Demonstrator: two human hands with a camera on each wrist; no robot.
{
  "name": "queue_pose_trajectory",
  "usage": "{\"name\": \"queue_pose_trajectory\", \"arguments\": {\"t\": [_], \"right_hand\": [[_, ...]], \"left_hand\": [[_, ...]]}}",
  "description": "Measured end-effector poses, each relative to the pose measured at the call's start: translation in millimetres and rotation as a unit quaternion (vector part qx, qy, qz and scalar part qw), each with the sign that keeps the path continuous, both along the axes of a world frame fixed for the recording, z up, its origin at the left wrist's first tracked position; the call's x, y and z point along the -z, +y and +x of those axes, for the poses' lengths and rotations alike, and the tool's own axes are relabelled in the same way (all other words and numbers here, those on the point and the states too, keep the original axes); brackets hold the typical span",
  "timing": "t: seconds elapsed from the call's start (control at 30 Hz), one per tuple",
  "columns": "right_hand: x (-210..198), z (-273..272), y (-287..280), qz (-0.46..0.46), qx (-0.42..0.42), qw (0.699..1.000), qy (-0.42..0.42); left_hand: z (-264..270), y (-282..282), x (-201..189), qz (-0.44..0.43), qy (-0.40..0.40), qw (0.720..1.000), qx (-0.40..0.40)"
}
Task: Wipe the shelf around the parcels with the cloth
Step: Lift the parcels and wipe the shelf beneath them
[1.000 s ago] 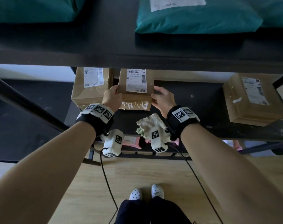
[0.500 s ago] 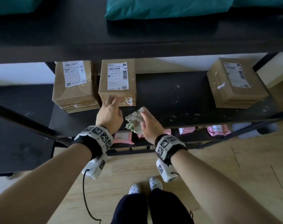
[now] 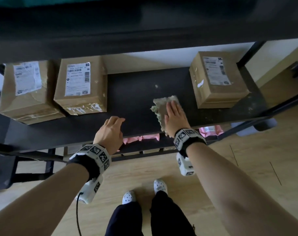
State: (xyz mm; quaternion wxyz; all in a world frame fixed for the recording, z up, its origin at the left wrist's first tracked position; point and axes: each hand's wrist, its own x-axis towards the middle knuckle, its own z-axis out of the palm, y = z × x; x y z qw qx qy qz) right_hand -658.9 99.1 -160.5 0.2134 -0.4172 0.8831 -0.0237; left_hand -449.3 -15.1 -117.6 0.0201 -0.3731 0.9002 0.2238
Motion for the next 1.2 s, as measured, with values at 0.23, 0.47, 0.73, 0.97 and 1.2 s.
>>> {"name": "queue_pose_trajectory", "arguments": {"t": [0.23,0.47,0.73,0.97,1.2], "right_hand": [[-6,45,-5,-0.026,-0.108,0.99,-0.087],[-5,18,-83,-0.016,-0.273,0.958,-0.092],[-6,-79,-75,0.107,-0.107,0.988,-0.034],[-11,13,-111,0.083,-0.259,0.96,-0.061],[-5,-100,-116,0.051,-0.092,0.994,-0.02]], "left_hand": [[-25,7,0,-0.001,-0.07,0.995,-0.069],[-30,7,-4,-0.006,-0.069,0.988,-0.137],[-36,3,-12,0.001,-0.09,0.989,-0.118],[-43,-16,-14,-0.013,-0.117,0.987,-0.11],[-56,-21,-9,-0.028,-0.113,0.991,-0.063]]}}
